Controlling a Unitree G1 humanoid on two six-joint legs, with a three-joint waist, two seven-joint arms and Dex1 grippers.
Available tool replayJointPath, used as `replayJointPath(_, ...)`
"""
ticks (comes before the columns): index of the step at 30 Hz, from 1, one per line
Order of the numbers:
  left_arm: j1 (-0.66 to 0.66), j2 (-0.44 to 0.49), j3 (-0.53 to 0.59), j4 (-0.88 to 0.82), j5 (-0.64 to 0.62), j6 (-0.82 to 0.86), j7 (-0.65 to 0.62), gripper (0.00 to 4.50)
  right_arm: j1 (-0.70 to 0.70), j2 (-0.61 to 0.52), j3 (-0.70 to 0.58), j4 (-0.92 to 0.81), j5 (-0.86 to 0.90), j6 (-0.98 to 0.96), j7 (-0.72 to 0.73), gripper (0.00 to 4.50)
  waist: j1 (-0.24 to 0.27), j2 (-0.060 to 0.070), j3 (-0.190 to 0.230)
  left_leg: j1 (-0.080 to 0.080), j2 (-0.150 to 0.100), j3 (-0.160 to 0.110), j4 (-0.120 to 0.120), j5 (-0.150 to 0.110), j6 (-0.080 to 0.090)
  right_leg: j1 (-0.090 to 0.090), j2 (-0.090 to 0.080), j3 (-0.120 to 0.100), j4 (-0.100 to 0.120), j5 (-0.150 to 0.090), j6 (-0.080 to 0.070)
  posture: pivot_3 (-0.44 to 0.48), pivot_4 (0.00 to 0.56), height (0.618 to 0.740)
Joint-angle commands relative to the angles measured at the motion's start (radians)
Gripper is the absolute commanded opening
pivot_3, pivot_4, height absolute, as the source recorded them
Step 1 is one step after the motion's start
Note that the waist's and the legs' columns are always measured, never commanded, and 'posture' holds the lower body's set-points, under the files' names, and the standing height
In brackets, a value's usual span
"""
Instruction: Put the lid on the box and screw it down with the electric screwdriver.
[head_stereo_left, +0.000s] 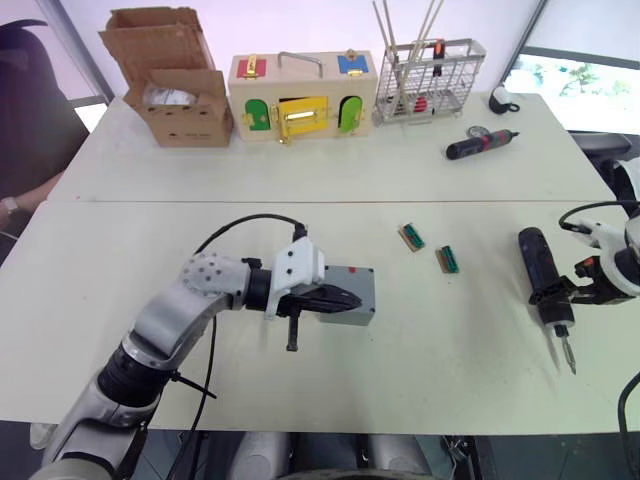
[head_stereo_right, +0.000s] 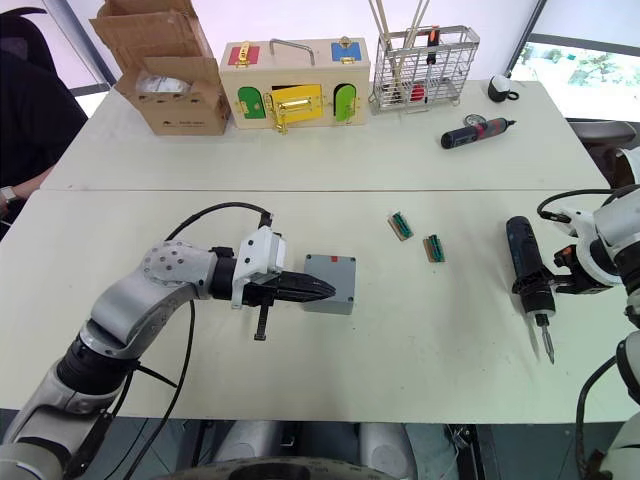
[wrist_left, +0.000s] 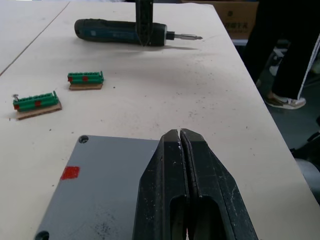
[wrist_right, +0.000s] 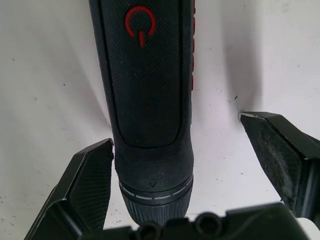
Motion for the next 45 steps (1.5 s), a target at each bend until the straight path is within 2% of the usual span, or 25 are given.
replayJointPath(1,-0.003,-0.011,0.021,-0.037,-0.014,-0.001,0.02,0.0,0.029,0.019,0.04,-0.015,-0.048,-0.054,0.017,3.98,0.0,-0.001,-0.001,0.0,0.0,0.0,0.0,0.0,0.0,0.0,0.0,0.0,0.0,0.0,0.0,0.0,0.15,0.74)
replayJointPath(7,0.005,-0.009,0.02,-0.031,-0.003,-0.005,0.037,0.0,0.029,0.064,0.035,0.032,-0.109,-0.11,0.027,2.3,0.0,-0.007,-0.004,0.001,0.0,0.0,0.0,0.0,0.0,0.001,0.0,0.0,0.0,0.0,0.0,0.0,0.15,0.74)
replayJointPath(9,0.007,-0.008,0.021,-0.031,-0.005,-0.005,0.041,0.0,0.027,0.071,0.036,0.048,-0.13,-0.124,0.041,1.96,0.0,-0.01,-0.006,0.001,0.0,-0.001,0.0,0.0,-0.001,0.001,0.0,-0.001,0.0,0.0,0.0,0.0,0.15,0.74)
replayJointPath(15,0.005,-0.004,0.023,-0.018,-0.003,-0.013,0.041,0.0,0.08,0.052,0.027,0.011,-0.149,-0.12,0.091,1.96,0.003,-0.011,-0.007,0.001,0.0,-0.002,0.0,0.001,-0.001,0.002,0.0,-0.001,0.0,0.0,0.0,0.0,0.15,0.74)
replayJointPath(19,-0.016,-0.004,0.025,0.023,0.004,-0.03,0.026,0.0,0.067,0.059,-0.046,0.007,-0.133,-0.109,0.075,1.96,0.002,-0.012,-0.007,0.001,0.0,-0.004,0.0,0.001,-0.002,0.003,0.0,-0.002,-0.001,0.0,0.0,0.0,0.15,0.74)
replayJointPath(23,-0.058,0.005,0.037,0.083,0.004,-0.051,-0.007,0.0,-0.05,0.066,-0.187,0.052,-0.084,-0.075,0.061,1.96,-0.007,-0.008,-0.005,0.001,0.0,-0.003,0.0,0.001,-0.002,0.001,0.0,-0.002,0.0,0.0,0.0,0.0,0.15,0.74)
replayJointPath(27,-0.122,0.024,0.07,0.197,-0.007,-0.081,-0.075,0.0,-0.203,0.06,-0.471,0.03,0.048,0.088,-0.012,1.96,-0.021,0.009,0.002,-0.001,0.0,0.002,-0.002,0.002,-0.004,-0.004,0.0,0.002,0.002,0.0,0.0,0.0,0.15,0.74)
replayJointPath(29,-0.161,0.019,0.087,0.252,-0.028,-0.072,-0.103,0.0,-0.193,0.065,-0.695,-0.076,0.128,0.192,-0.059,1.96,-0.016,0.01,0.002,-0.002,0.0,0.004,-0.005,0.002,-0.004,-0.007,0.0,0.002,0.003,0.0,0.0,0.0,0.15,0.74)
replayJointPath(32,-0.192,0.017,0.104,0.302,-0.039,-0.066,-0.14,0.0,-0.116,0.123,-0.961,-0.285,0.22,0.302,-0.128,1.96,-0.002,0.009,0.002,-0.003,0.001,0.002,-0.008,0.002,-0.003,-0.008,0.0,-0.001,0.002,0.0,0.0,0.0,0.15,0.74)
replayJointPath(34,-0.22,0.019,0.099,0.324,-0.048,-0.039,-0.167,0.0,0.038,0.261,-1.22,-0.634,0.388,0.316,-0.17,1.96,0.003,0.007,0.001,-0.003,0.001,0.003,-0.008,0.001,-0.003,-0.007,0.0,-0.001,0.002,0.0,0.0,0.0,0.15,0.74)
replayJointPath(36,-0.231,0.033,0.092,0.334,-0.048,-0.025,-0.201,0.0,0.154,0.43,-1.379,-0.927,0.551,0.316,-0.261,1.96,0.001,0.005,0.001,-0.003,0.001,0.001,-0.005,0.001,-0.001,-0.005,0.0,-0.003,0.002,0.0,0.0,0.0,0.15,0.74)
replayJointPath(39,-0.23,0.049,0.083,0.329,-0.039,-0.012,-0.234,0.0,0.211,0.689,-1.475,-1.238,0.645,0.316,-0.424,1.96,-0.001,0.006,0.002,-0.003,0.001,0.002,-0.001,0.001,-0.001,-0.006,0.0,-0.002,0.007,0.0,0.001,0.0,0.15,0.74)
replayJointPath(41,-0.227,0.058,0.08,0.31,-0.04,0.006,-0.241,0.0,0.211,0.897,-1.494,-1.41,0.63,0.266,-0.56,1.96,-0.003,0.006,0.001,-0.003,0.0,0.004,0.0,0.001,-0.001,-0.008,0.0,-0.001,0.012,0.0,0.001,0.0,0.15,0.74)
replayJointPath(43,-0.223,0.061,0.073,0.286,-0.039,0.027,-0.238,0.0,0.279,1.017,-1.396,-1.516,0.586,0.123,-0.667,1.96,-0.004,0.006,0.001,0.0,0.0,0.003,0.0,0.0,-0.001,-0.008,0.0,0.0,0.017,0.0,0.0,0.0,0.15,0.74)
replayJointPath(45,-0.214,0.067,0.069,0.263,-0.037,0.039,-0.235,0.0,0.372,1.036,-1.255,-1.558,0.544,0.022,-0.707,1.96,-0.001,0.006,0.001,0.0,0.0,0.002,0.0,0.0,-0.001,-0.008,0.0,0.0,0.017,0.0,0.0,0.0,0.15,0.74)
